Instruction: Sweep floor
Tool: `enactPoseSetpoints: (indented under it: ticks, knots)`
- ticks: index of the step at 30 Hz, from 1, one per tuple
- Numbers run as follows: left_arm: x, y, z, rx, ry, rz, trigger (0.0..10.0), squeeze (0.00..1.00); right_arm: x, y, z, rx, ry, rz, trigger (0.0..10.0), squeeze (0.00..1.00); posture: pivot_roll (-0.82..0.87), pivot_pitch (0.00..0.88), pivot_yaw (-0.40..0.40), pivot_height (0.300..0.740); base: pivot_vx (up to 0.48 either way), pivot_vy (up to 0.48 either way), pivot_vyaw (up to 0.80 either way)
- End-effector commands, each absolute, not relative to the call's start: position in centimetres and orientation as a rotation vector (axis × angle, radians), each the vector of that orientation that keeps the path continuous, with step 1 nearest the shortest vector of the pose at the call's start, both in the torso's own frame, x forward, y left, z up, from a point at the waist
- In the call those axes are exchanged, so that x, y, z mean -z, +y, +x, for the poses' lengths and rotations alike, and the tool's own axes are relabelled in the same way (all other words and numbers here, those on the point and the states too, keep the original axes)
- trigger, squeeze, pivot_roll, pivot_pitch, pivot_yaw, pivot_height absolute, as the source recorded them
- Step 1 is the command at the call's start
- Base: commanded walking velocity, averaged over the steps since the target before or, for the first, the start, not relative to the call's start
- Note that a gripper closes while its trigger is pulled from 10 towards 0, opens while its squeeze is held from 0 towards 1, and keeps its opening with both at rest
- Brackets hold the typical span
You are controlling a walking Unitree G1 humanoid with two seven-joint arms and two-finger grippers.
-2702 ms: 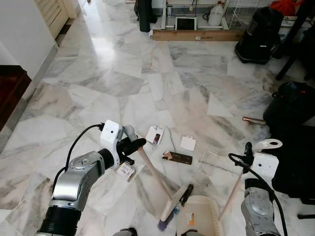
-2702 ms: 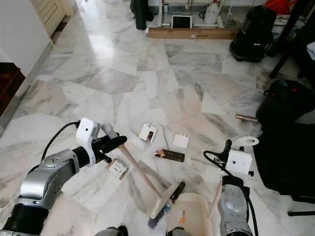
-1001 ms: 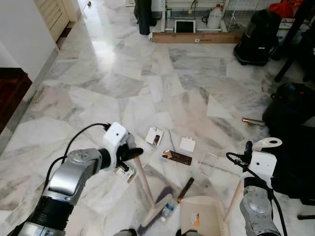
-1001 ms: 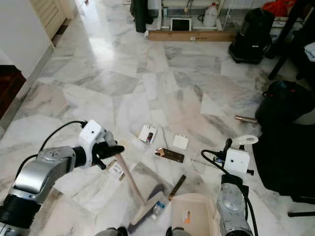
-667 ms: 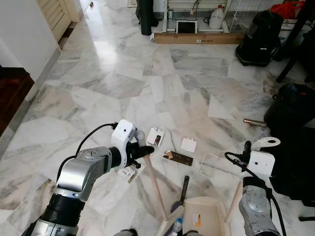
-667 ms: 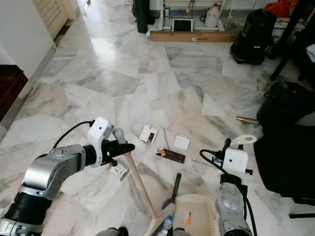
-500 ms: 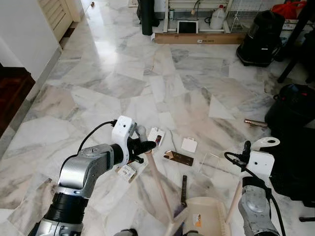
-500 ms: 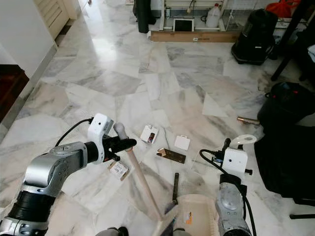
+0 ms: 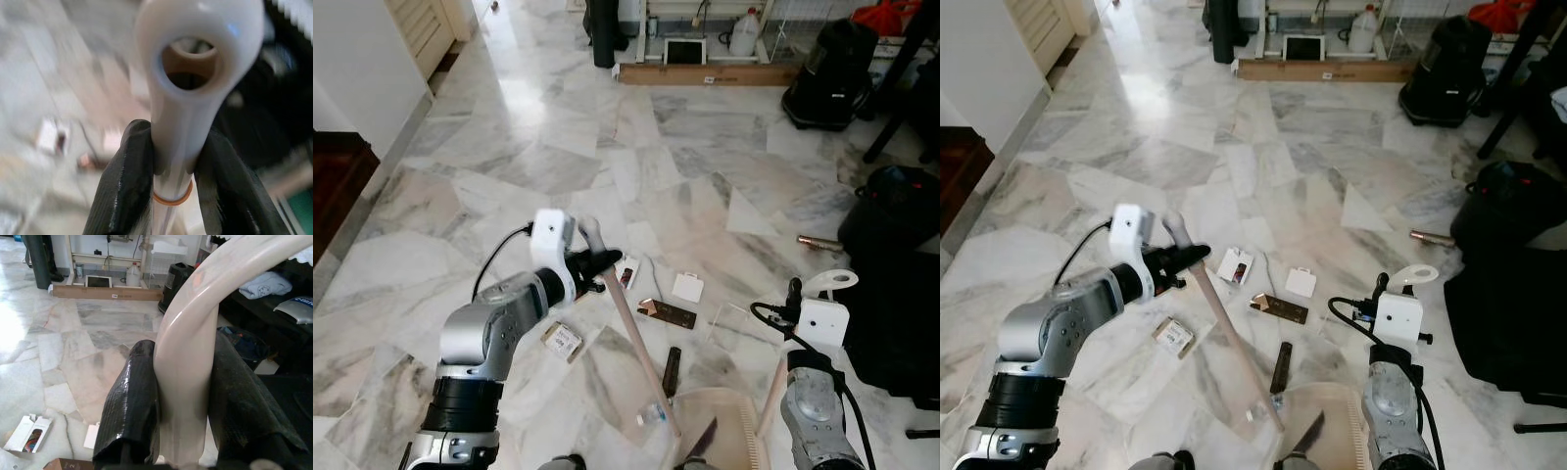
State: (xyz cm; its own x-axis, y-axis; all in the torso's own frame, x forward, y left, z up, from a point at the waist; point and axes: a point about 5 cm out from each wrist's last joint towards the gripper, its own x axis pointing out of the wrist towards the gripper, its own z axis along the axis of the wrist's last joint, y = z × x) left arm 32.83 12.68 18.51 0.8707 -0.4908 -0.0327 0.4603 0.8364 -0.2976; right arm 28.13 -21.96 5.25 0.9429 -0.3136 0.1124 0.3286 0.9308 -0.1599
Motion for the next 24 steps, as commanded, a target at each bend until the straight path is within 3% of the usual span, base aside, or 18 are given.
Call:
enactPoseSetpoints:
  ticks: [1,7,11,19,24]
  knots:
    - [-21.4,14.5,33.4,0.392,-0.075,-0.226,10.0,0.00,-4.5,-21.7,27.7,0.327,-0.053,-0.165,10.0,0.00,0.14,0.185,0.009,0.740,0.000,0.000,0.00]
    - [-21.2,16.4,33.7,0.253,-0.137,-0.030,10.0,0.00,-4.5,-21.5,27.7,0.321,-0.055,-0.165,10.0,0.00,0.14,0.189,0.006,0.740,0.000,0.000,0.00]
    - [-19.5,16.0,33.5,0.288,-0.077,0.234,10.0,0.00,-4.5,-21.6,27.6,0.321,-0.056,-0.166,10.0,0.00,0.13,0.189,0.003,0.740,0.000,0.000,0.00]
    - [-15.4,14.5,32.3,0.473,0.149,0.213,10.0,0.00,-4.5,-21.9,27.5,0.325,-0.055,-0.174,10.0,0.00,0.13,0.181,0.001,0.740,0.000,0.000,0.00]
    - [-14.7,14.7,32.2,0.458,0.165,0.234,10.0,0.00,-4.5,-21.9,27.5,0.325,-0.056,-0.175,10.0,0.00,0.13,0.172,0.002,0.740,0.000,0.000,0.00]
